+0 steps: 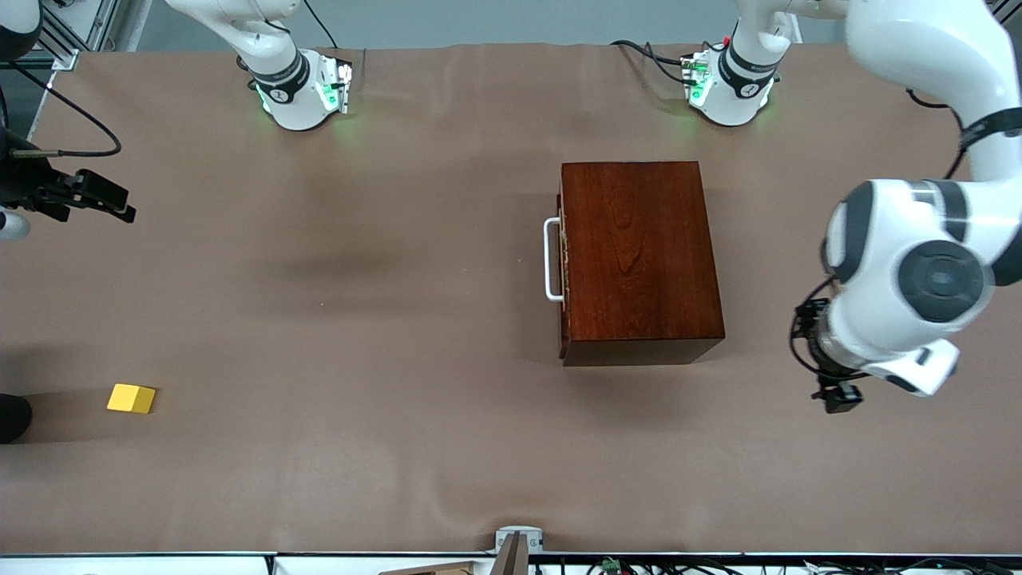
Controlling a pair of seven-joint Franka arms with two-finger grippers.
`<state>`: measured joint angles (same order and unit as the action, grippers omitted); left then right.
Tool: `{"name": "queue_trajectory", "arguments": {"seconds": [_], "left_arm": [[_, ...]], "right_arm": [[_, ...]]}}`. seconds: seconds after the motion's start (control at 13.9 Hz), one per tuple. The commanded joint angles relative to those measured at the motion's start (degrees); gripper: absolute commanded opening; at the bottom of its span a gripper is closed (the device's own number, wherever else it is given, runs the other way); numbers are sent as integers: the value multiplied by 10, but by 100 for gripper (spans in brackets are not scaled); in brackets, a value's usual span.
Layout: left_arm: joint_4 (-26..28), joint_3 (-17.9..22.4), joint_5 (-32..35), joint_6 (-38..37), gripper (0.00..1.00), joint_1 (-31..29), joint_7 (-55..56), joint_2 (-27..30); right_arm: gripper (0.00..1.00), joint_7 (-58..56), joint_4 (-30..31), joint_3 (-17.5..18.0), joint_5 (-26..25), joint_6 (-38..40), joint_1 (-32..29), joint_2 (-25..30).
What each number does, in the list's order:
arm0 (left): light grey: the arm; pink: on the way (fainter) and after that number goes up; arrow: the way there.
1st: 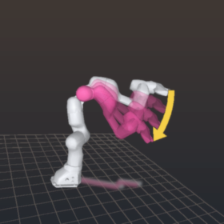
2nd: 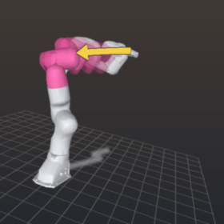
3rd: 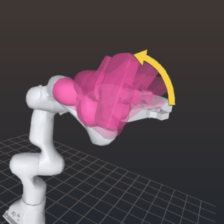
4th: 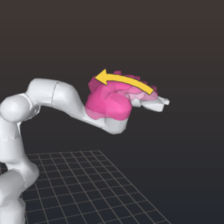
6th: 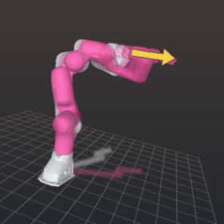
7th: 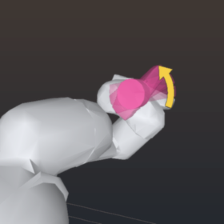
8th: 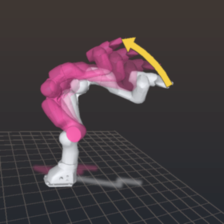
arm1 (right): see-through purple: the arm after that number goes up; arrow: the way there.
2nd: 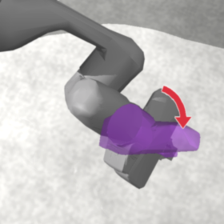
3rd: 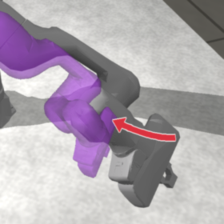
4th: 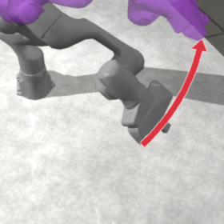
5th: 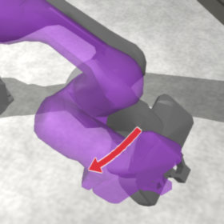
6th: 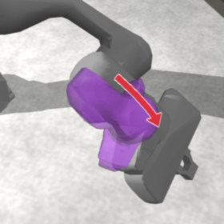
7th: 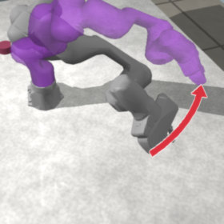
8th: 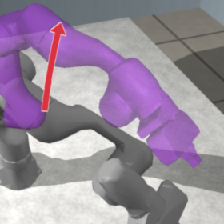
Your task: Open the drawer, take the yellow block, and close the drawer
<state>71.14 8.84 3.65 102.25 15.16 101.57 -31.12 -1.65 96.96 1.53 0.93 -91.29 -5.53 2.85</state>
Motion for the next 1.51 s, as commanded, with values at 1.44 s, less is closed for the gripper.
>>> {"name": "queue_trajectory", "arguments": {"seconds": [1.44], "left_arm": [[138, -59, -54, -79, 100, -51, -423, 194]], "right_arm": [[100, 8, 1, -4, -2, 2, 8, 5]]}}
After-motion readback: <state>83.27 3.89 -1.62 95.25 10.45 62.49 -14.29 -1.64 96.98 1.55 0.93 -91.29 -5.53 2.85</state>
